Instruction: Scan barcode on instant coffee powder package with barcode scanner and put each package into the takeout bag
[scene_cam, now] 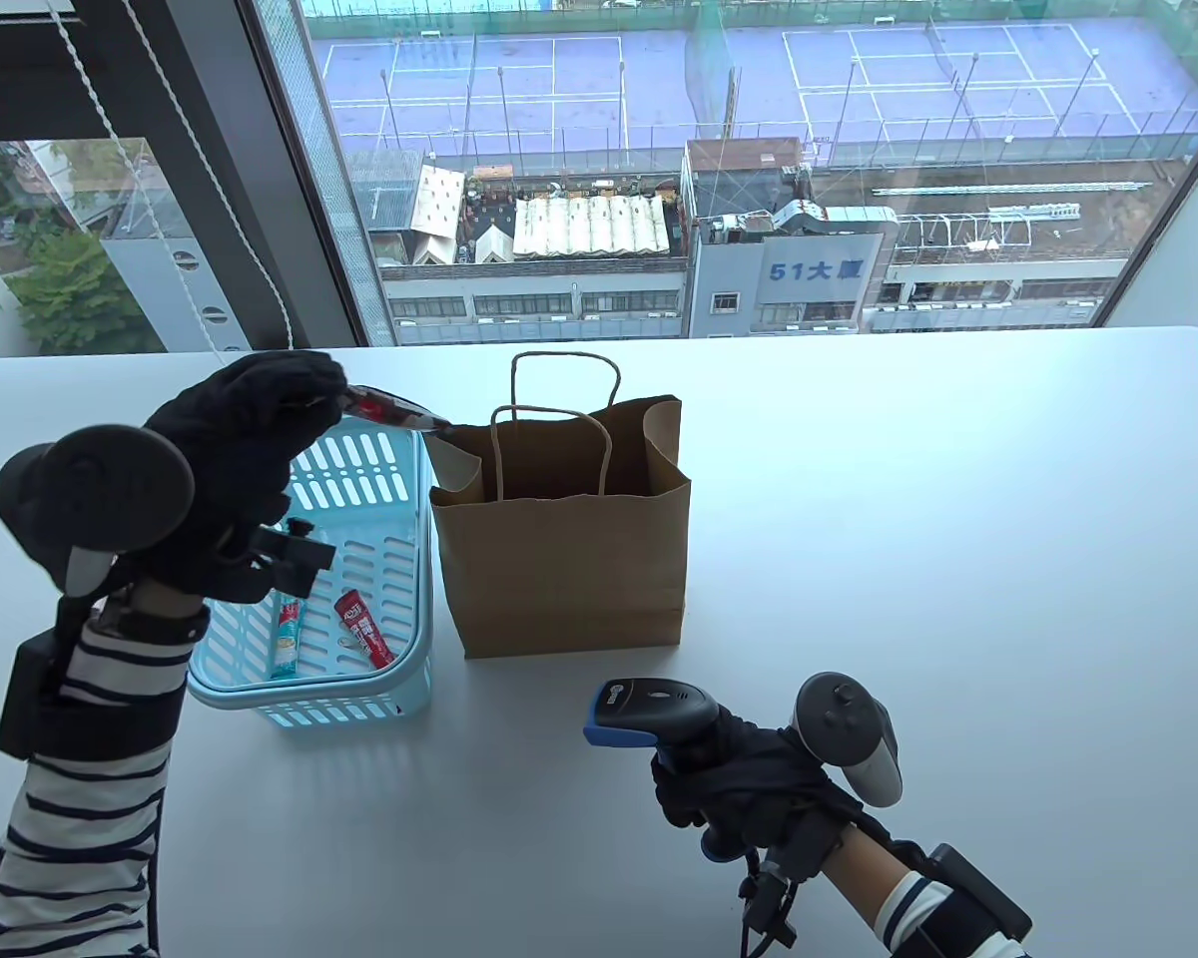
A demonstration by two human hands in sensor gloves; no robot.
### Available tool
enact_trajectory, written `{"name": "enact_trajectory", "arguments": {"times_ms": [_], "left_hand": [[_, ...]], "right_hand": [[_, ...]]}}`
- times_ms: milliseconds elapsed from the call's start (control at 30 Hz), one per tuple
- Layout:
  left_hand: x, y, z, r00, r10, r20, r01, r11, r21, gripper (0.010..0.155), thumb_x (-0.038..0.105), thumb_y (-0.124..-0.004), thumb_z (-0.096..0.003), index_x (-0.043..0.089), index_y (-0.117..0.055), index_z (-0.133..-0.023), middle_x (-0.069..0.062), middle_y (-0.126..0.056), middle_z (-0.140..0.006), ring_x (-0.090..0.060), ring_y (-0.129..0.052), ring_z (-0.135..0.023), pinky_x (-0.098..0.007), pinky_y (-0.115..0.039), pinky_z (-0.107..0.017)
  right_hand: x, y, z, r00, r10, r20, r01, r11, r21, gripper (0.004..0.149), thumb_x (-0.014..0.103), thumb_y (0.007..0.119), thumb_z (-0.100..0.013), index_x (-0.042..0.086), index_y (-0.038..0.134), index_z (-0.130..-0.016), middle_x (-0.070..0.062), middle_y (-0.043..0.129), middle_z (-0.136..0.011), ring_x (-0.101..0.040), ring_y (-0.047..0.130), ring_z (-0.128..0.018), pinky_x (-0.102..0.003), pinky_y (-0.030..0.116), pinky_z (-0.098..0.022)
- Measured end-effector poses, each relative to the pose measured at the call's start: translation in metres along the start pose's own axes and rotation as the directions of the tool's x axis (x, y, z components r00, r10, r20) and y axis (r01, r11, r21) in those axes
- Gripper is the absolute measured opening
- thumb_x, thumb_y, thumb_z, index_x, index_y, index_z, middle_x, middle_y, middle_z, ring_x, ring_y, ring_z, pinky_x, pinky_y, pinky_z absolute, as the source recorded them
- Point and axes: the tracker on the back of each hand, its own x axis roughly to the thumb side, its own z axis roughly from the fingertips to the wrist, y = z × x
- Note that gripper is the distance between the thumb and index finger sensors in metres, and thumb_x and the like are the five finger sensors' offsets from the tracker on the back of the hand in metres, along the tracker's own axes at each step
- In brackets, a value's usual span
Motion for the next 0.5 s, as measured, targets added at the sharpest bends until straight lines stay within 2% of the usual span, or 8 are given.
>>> {"name": "enact_trajectory", "arguments": {"times_ms": [67, 167, 267, 333, 367, 433, 500], "left_hand": [[-0.002, -0.016, -0.006, 0.999, 0.022, -0.028, -0.024, 0.998, -0.057, 0.033, 0.035, -0.089, -0.0375, 0.041, -0.085, -0.07, 0.01, -0.101, -0.075, -0.019, -0.106, -0.066, -0.032, -0.093, -0.044], [-0.003, -0.042, -0.013, 0.999, -0.025, -0.044, 0.021, 0.995, -0.095, 0.033, 0.036, -0.089, -0.0373, 0.042, -0.085, -0.07, 0.012, -0.101, -0.076, -0.019, -0.105, -0.07, -0.033, -0.092, -0.048], [-0.004, -0.07, -0.015, 0.997, -0.04, -0.061, 0.028, 0.983, -0.181, 0.033, 0.036, -0.089, -0.0376, 0.041, -0.085, -0.07, 0.012, -0.1, -0.078, -0.023, -0.099, -0.079, -0.037, -0.089, -0.054], [-0.005, -0.087, -0.015, 0.996, -0.067, -0.06, 0.051, 0.97, -0.236, 0.034, 0.039, -0.087, -0.0384, 0.039, -0.085, -0.072, 0.008, -0.096, -0.087, -0.027, -0.092, -0.087, -0.042, -0.084, -0.06], [-0.007, -0.096, -0.015, 0.995, -0.084, -0.052, 0.066, 0.958, -0.279, 0.035, 0.042, -0.083, -0.0402, 0.039, -0.084, -0.075, 0.005, -0.09, -0.095, -0.03, -0.087, -0.092, -0.045, -0.08, -0.064], [-0.01, -0.108, -0.013, 0.996, -0.082, -0.046, 0.059, 0.926, -0.373, 0.046, 0.05, -0.067, -0.0463, 0.04, -0.073, -0.091, -0.004, -0.07, -0.113, -0.039, -0.067, -0.104, -0.053, -0.065, -0.073], [-0.015, -0.117, -0.011, 0.997, -0.047, -0.055, 0.018, 0.897, -0.442, 0.054, 0.055, -0.061, -0.0466, 0.04, -0.064, -0.099, -0.008, -0.056, -0.119, -0.044, -0.055, -0.108, -0.057, -0.055, -0.075]], "right_hand": [[0.0, 0.0, 0.0, 1.0, 0.002, 0.001, -0.002, 1.0, 0.007, 0.062, 0.03, 0.087, -0.048, 0.001, 0.057, -0.093, -0.013, 0.085, -0.074, -0.031, 0.098, -0.046, -0.047, 0.084, -0.035], [0.0, 0.0, 0.0, 1.0, 0.001, 0.0, -0.001, 1.0, 0.01, 0.062, 0.03, 0.088, -0.048, 0.001, 0.057, -0.093, -0.013, 0.085, -0.074, -0.031, 0.098, -0.046, -0.047, 0.084, -0.035], [0.0, 0.0, 0.0, 1.0, 0.002, -0.002, -0.001, 1.0, 0.012, 0.062, 0.03, 0.088, -0.048, 0.001, 0.057, -0.093, -0.013, 0.085, -0.074, -0.031, 0.098, -0.046, -0.047, 0.085, -0.035], [0.0, 0.0, 0.0, 1.0, 0.005, -0.001, -0.005, 1.0, 0.015, 0.062, 0.03, 0.088, -0.048, 0.001, 0.057, -0.093, -0.013, 0.085, -0.074, -0.031, 0.098, -0.046, -0.047, 0.084, -0.035], [0.0, 0.0, 0.0, 1.0, 0.007, -0.002, -0.007, 1.0, 0.017, 0.061, 0.03, 0.088, -0.048, 0.001, 0.057, -0.093, -0.014, 0.085, -0.074, -0.031, 0.098, -0.046, -0.047, 0.084, -0.035], [-0.001, 0.0, 0.0, 1.0, 0.007, -0.004, -0.007, 1.0, 0.019, 0.062, 0.03, 0.088, -0.048, 0.001, 0.057, -0.093, -0.013, 0.085, -0.074, -0.031, 0.098, -0.046, -0.047, 0.084, -0.035], [-0.001, 0.0, 0.0, 1.0, 0.007, -0.008, -0.007, 1.0, 0.024, 0.061, 0.03, 0.087, -0.048, 0.001, 0.057, -0.093, -0.014, 0.085, -0.074, -0.031, 0.098, -0.046, -0.047, 0.084, -0.035]]}}
